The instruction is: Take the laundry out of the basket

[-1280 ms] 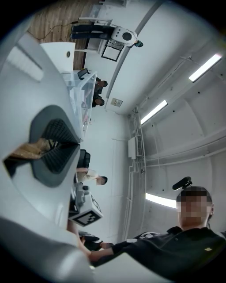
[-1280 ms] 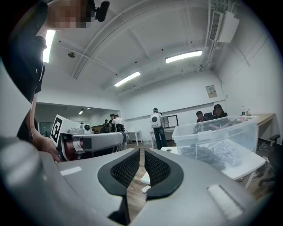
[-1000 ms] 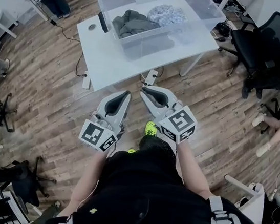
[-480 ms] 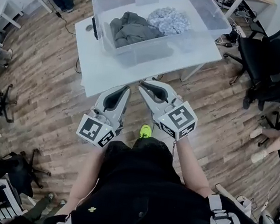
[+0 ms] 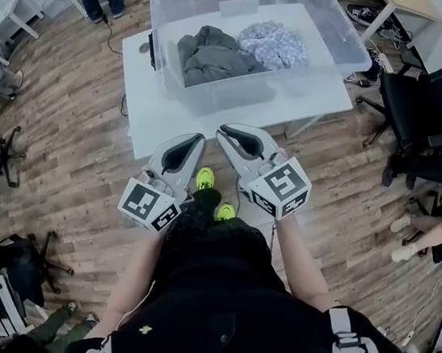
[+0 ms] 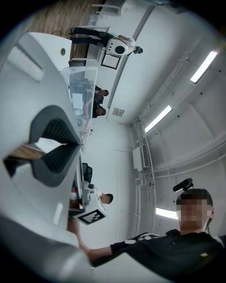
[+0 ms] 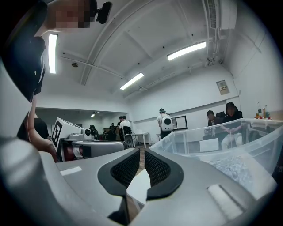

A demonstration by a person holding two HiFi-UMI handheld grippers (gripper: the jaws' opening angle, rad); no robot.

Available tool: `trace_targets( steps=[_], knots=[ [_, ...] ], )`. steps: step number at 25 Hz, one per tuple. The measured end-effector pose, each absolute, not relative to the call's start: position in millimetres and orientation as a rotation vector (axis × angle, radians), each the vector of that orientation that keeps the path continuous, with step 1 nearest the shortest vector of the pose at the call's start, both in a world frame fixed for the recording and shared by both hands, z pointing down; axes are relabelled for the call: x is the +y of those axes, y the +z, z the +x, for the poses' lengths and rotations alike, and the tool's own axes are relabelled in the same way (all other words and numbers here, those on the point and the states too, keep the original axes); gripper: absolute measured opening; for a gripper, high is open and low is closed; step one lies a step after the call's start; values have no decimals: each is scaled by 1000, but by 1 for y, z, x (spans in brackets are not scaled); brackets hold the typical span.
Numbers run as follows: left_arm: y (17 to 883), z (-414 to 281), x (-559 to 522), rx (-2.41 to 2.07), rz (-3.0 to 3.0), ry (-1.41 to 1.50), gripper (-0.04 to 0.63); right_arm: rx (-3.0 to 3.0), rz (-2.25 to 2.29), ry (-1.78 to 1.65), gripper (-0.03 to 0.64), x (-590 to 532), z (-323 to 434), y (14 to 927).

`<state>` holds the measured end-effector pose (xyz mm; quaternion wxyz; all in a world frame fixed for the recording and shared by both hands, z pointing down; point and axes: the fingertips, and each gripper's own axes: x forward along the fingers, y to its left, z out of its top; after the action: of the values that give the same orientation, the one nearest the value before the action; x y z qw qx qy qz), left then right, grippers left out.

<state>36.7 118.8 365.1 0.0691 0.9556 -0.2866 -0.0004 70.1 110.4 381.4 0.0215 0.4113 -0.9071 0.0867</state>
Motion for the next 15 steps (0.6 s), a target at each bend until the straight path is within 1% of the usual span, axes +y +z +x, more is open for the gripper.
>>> trace_targets(
  steps=[15],
  knots=[
    [327,53,22,-836,2937,-188,-3,-2807,1303,149,23,22,83,345]
  ],
)
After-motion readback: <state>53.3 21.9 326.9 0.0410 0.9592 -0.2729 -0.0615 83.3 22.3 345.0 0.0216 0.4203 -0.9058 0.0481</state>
